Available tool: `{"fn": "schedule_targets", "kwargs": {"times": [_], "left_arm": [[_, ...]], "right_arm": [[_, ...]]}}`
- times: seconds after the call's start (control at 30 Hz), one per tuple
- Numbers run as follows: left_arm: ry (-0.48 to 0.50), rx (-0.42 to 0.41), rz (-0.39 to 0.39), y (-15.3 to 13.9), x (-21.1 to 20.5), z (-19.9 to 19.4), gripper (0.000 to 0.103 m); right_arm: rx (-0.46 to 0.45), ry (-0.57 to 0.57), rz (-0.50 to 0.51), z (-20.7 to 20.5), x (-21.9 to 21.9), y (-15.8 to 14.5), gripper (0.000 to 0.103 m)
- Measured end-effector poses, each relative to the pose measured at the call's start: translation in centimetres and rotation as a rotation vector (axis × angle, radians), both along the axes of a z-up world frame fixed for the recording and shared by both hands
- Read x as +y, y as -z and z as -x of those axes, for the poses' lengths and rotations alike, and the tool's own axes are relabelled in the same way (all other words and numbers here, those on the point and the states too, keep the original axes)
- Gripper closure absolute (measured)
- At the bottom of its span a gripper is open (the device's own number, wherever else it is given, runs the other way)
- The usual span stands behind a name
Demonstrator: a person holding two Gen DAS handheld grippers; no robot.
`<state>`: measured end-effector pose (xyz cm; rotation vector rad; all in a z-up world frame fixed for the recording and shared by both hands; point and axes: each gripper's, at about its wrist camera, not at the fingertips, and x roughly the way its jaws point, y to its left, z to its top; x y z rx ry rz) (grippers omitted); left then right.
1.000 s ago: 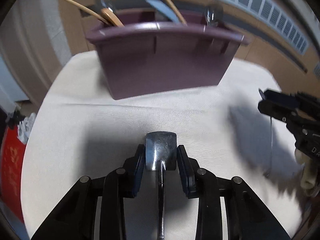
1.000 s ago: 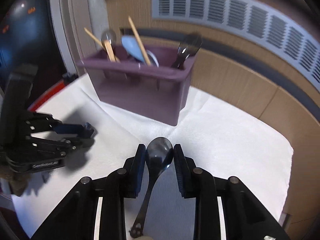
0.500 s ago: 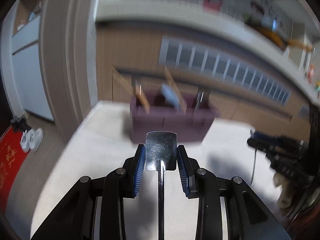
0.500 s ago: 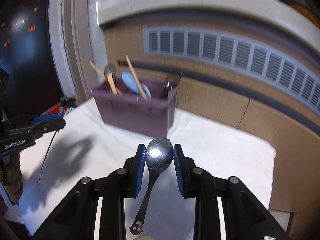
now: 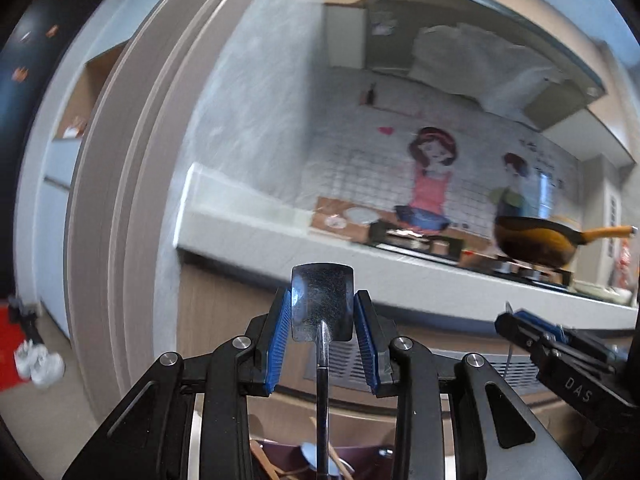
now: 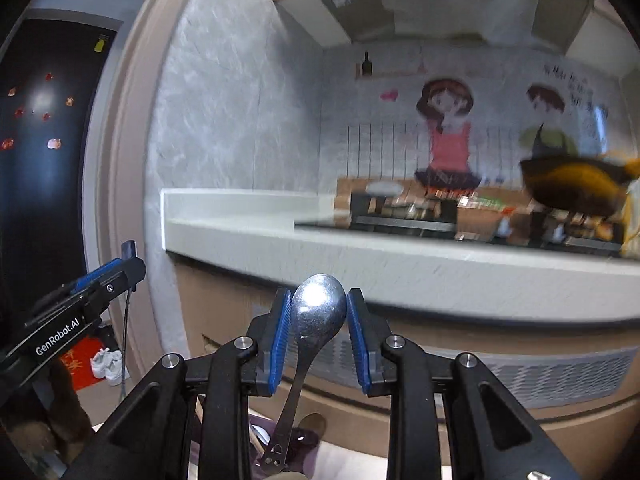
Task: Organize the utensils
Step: 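Lift the spatula and metal spoon up over the purple caddy, then open both grippers to drop spatula and spoon into the caddy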
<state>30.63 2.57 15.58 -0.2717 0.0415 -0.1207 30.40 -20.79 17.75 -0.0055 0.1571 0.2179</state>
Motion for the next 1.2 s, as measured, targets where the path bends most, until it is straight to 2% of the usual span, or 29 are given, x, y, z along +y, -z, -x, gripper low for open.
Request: {"fn": "schedule_targets", "kwargs": {"times": [0.23,0.4,0.6,0.63,0.7,0.73,0.8,0.9,1.03,1.1,1.2], "left_arm": [[0.008,0.046,0.068,5.3,0.3,-4.8,0.07],[0.021,0.069,0.122,7.2,1.0,-6.9,0.07],[0.008,0.067,0.105,9.0,0.5,-7.2,0.07],[0.009,0.069,0.103,9.2,0.4,-7.2,0.069],[0.038,0.094,0.108,9.4,0.5,-7.0,0.058],[0.055,0.115,0.113,9.4,0.6,-6.8,0.049],[0.079,0.168,0.11,9.5,0.9,-6.1,0.046],[0.092,0.246,0.1,9.7,1.4,-4.3,0.046],[0.061,0.344,0.048,10.4,1.8,-0.4,0.045],[0.055,0.374,-0.008,11.0,1.5,2.3,0.045],[0.019,0.355,-0.127,11.9,0.5,7.3,0.044]], "right_arm": [[0.114,-0.009,0.023,-5.5,1.7,5.8,0.077],[0.13,0.006,0.061,-6.7,2.4,7.9,0.077],[0.125,-0.001,0.087,-6.8,2.6,9.7,0.077],[0.129,-0.014,0.094,-6.7,2.7,10.0,0.077],[0.19,-0.062,0.107,-6.7,2.9,10.6,0.077],[0.226,-0.083,0.107,-6.8,2.8,10.8,0.077],[0.3,-0.142,0.093,-6.6,2.7,11.3,0.076],[0.326,-0.144,0.087,-5.3,2.2,11.6,0.075],[0.356,-0.148,0.069,-2.6,1.6,11.9,0.075],[0.374,-0.134,0.068,-0.4,1.4,12.3,0.075],[0.395,-0.126,0.032,3.1,1.2,12.9,0.075]]}}
